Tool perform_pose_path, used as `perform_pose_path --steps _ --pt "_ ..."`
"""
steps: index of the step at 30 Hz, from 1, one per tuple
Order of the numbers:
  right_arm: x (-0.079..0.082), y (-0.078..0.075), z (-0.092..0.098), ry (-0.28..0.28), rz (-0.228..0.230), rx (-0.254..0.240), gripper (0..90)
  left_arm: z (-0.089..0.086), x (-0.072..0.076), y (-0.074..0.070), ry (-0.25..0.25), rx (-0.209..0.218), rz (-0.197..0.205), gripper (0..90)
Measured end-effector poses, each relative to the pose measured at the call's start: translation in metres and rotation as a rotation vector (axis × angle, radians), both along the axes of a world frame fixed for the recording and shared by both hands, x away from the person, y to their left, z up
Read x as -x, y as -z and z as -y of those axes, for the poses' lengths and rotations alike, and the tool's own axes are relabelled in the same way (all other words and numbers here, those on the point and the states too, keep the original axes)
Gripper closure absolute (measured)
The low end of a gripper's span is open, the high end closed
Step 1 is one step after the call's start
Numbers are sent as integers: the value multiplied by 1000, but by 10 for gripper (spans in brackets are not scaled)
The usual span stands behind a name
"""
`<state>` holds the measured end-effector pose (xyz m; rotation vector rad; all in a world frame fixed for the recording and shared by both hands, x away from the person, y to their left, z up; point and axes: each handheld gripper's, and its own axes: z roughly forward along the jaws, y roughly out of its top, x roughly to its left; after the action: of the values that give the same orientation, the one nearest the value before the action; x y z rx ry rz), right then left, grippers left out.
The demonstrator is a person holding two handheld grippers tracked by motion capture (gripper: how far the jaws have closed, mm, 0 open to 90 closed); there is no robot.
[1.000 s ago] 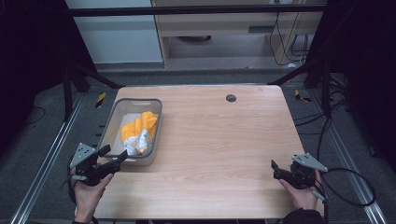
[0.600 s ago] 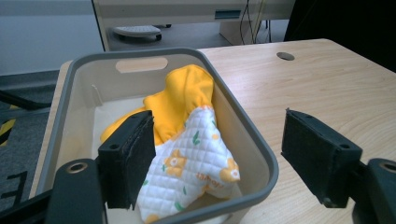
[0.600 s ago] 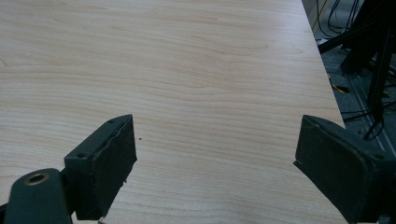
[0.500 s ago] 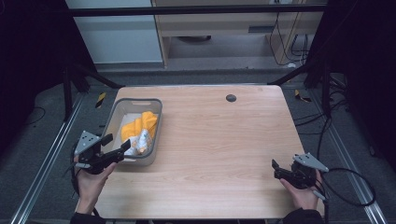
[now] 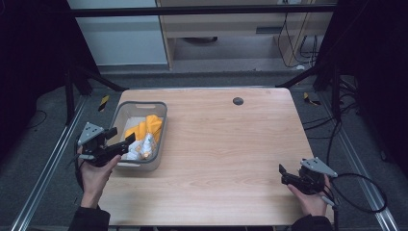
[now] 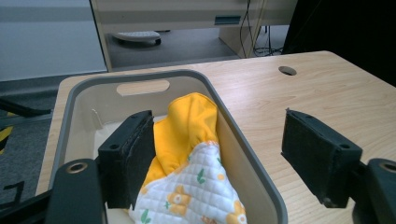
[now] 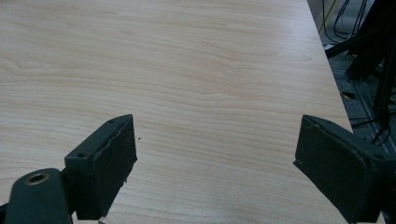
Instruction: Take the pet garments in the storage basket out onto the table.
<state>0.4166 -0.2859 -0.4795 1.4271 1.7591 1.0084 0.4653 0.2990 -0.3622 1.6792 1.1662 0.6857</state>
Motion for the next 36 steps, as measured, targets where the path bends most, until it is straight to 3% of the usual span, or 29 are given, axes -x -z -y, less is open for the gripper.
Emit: perform_pose_path --steps 21,36 --pt "-1 -1 1 -10 -4 -11 126 10 -32 -9 6 -64 -78 253" --pt "-2 0 1 -15 -9 -12 125 20 -55 3 19 -122 -188 246"
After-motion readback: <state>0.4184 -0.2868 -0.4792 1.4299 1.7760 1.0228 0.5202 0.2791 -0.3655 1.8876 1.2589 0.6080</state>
